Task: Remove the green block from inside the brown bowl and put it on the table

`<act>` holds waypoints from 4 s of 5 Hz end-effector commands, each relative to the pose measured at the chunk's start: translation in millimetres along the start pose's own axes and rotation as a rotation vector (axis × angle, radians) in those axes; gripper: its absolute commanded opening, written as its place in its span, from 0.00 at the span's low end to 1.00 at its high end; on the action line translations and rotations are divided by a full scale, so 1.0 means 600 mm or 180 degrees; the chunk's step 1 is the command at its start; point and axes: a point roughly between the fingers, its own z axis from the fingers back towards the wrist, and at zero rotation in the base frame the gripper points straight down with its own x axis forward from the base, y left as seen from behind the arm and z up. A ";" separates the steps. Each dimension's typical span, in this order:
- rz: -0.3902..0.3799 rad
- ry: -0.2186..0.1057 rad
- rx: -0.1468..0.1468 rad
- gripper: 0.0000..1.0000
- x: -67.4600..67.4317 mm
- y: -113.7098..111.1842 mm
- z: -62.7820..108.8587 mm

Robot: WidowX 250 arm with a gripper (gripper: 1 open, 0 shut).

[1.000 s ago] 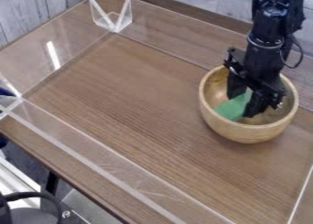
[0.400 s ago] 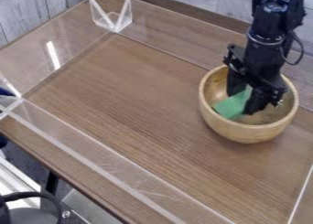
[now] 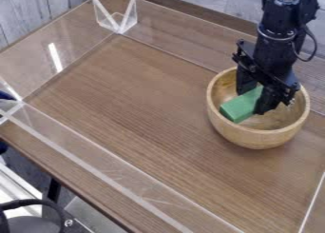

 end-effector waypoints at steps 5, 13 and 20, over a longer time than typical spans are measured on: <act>0.0099 -0.0450 0.0133 0.00 0.017 0.023 0.091; 0.0886 -0.0512 0.0232 0.00 -0.011 0.220 0.074; 0.0864 -0.0710 0.0152 0.00 0.006 0.188 0.048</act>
